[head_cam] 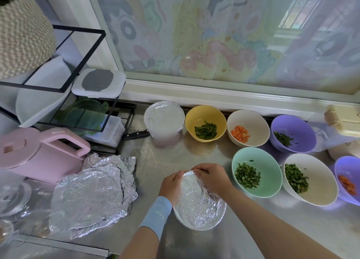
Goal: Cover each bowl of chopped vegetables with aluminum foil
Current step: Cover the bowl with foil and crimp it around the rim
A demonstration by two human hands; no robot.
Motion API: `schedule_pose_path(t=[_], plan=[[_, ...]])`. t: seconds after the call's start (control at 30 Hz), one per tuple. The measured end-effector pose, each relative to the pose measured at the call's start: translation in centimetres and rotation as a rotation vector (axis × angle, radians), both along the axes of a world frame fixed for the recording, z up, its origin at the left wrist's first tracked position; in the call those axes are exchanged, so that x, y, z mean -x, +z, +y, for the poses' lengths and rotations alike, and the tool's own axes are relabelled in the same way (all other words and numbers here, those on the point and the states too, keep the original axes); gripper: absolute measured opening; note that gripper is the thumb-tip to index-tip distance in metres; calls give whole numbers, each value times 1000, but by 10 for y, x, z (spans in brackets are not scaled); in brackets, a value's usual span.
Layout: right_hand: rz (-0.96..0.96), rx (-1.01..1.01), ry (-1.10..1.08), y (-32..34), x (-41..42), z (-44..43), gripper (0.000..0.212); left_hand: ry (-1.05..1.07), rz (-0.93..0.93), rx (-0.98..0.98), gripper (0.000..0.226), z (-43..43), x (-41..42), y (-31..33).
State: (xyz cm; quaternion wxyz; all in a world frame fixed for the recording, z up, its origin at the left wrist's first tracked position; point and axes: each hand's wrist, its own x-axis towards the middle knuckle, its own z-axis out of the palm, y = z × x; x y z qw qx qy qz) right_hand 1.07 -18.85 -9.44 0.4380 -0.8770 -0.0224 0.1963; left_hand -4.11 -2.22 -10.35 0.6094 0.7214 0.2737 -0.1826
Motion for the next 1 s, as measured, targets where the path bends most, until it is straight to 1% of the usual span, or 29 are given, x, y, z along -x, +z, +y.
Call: schedule_pose_path(t=[0.07, 0.13, 0.2, 0.27, 0.33, 0.4, 0.47, 0.57, 0.67, 0.73, 0.9, 1.0], plan=[[-30, 7, 20, -1, 1, 2, 12, 44, -42, 37, 36, 0, 1, 4], [-64, 38, 46, 0, 1, 4, 15, 64, -36, 38, 38, 0, 3, 5], [-79, 59, 57, 2, 1, 5, 18, 25, 6, -13, 42, 3, 6, 3], [-94, 85, 57, 4, 1, 3, 19, -45, 5, -46, 39, 7, 6, 2], [-176, 149, 77, 4, 2, -2, 21, -109, -77, -121, 35, 10, 1, 8], [-212, 167, 65, 3, 5, -5, 22, -152, -196, -223, 42, 10, -7, 17], [-177, 171, 25, 4, 11, -6, 23, -207, -283, -284, 43, 2, -14, 26], [-112, 138, -50, 3, 18, -4, 21, -290, -315, -314, 27, -13, -19, 27], [-45, 57, -113, -1, 18, -4, 18, -277, -312, -366, 21, -17, -18, 19], [-23, 44, -119, -3, 16, -5, 17, -257, -302, -387, 19, -17, -19, 17], [-4, 64, -88, -1, 13, -6, 19, -272, -228, -418, 21, -18, -24, 18], [53, 57, -40, 0, 8, -8, 21, -271, -200, -435, 22, -20, -23, 17]])
